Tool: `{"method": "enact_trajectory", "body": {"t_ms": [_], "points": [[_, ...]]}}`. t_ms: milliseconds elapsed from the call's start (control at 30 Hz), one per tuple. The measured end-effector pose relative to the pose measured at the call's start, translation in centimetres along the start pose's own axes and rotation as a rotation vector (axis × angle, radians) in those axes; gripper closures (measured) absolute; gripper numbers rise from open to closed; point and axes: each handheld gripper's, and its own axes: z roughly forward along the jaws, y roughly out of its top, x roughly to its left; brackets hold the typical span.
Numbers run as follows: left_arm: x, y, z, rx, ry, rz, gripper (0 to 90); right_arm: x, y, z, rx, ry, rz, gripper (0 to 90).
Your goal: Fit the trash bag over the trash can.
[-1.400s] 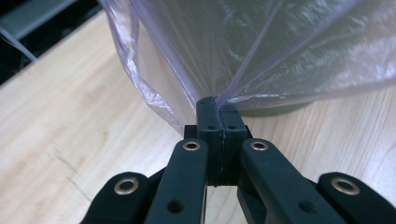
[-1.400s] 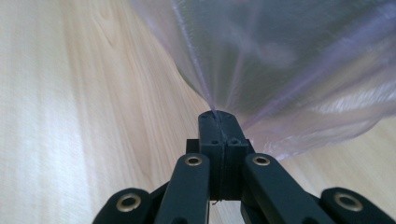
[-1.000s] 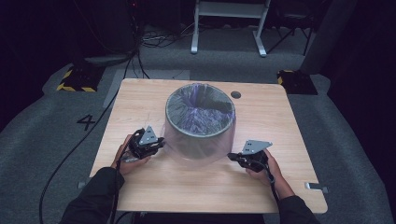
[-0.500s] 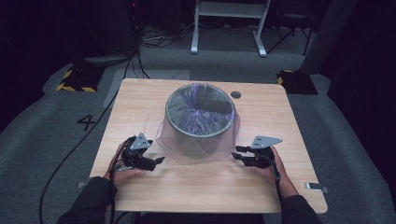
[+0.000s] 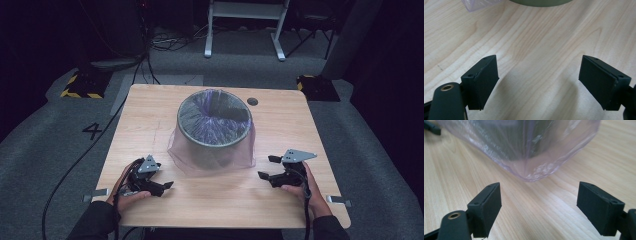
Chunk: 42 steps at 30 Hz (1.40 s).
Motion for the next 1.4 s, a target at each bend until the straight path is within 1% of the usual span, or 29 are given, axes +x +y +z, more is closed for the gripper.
{"method": "enact_trajectory", "body": {"t_ms": [33, 133, 167, 200, 267, 333, 367, 467, 533, 600, 733, 800, 867, 900, 1000, 1067, 1167, 1300, 1400], "points": [[0.0, -0.1, 0.0, 0.008, -0.006, 0.004, 15.5, 0.0, 0.1, -0.3, -0.012, -0.005, 0.0, 19.9], [-0.1, -0.3, 0.2, 0.028, -0.025, -0.001, 15.7, 0.2, 0.9, -1.5, -0.073, -0.02, 0.001, 20.5], [-0.2, -0.4, 0.2, 0.028, -0.021, 0.006, 15.4, 0.2, 1.3, -1.9, -0.099, -0.019, 0.002, 21.4], [-0.2, -0.4, 0.1, 0.027, -0.023, 0.008, 15.5, 0.4, 1.8, -2.3, -0.121, -0.014, -0.005, 21.6], [-0.2, -0.6, 0.1, 0.019, -0.023, -0.001, 15.5, 0.7, 2.7, -3.0, -0.152, -0.012, -0.035, 20.4], [-0.4, -0.6, 0.2, 0.018, -0.009, 0.02, 15.2, 0.9, 3.6, -3.5, -0.169, -0.016, -0.053, 20.0], [-0.5, -0.7, 0.2, 0.011, -0.007, 0.023, 14.5, 0.9, 4.1, -3.7, -0.167, -0.028, -0.062, 19.6], [-0.5, -0.7, 0.3, 0.013, -0.007, 0.022, 14.3, 0.8, 5.7, -4.4, -0.181, -0.068, -0.08, 19.6], [-0.4, -0.6, 0.3, 0.016, -0.008, 0.022, 14.1, 0.7, 6.7, -4.8, -0.198, -0.085, -0.079, 19.6], [-0.4, -0.6, 0.3, 0.017, -0.008, 0.024, 13.8, 0.5, 7.6, -5.2, -0.226, -0.084, -0.086, 19.6], [-0.4, -0.6, 0.3, 0.017, -0.009, 0.025, 13.6, 0.3, 9.4, -5.6, -0.252, -0.099, -0.086, 20.3], [-0.4, -0.6, 0.3, 0.017, -0.009, 0.025, 13.6, 0.2, 10.3, -5.6, -0.26, -0.103, -0.089, 20.5], [-0.5, -0.6, 0.3, 0.017, -0.008, 0.024, 13.4, 0.0, 11.4, -5.4, -0.268, -0.085, -0.092, 20.6], [-0.5, -0.6, 0.4, 0.017, -0.007, 0.024, 13.3, 0.0, 11.9, -5.3, -0.266, -0.078, -0.091, 20.7], [-0.5, -0.6, 0.4, 0.017, -0.007, 0.025, 13.2, 0.1, 13.6, -4.7, -0.262, -0.08, -0.106, 21.3], [-0.5, -0.5, 0.4, 0.017, -0.009, 0.027, 13.0, 0.2, 14.7, -4.2, -0.262, -0.071, -0.11, 21.3], [-0.4, -0.5, 0.4, 0.016, -0.01, 0.028, 13.0, 0.4, 16.0, -3.2, -0.244, -0.088, -0.124, 21.2], [-0.4, -0.5, 0.4, 0.017, -0.013, 0.031, 13.1, 0.5, 17.3, -1.7, -0.215, -0.073, -0.125, 20.4], [-0.4, -0.5, 0.4, 0.018, -0.011, 0.032, 13.1, 0.8, 18.0, -0.7, -0.197, -0.067, -0.138, 20.3]]}}
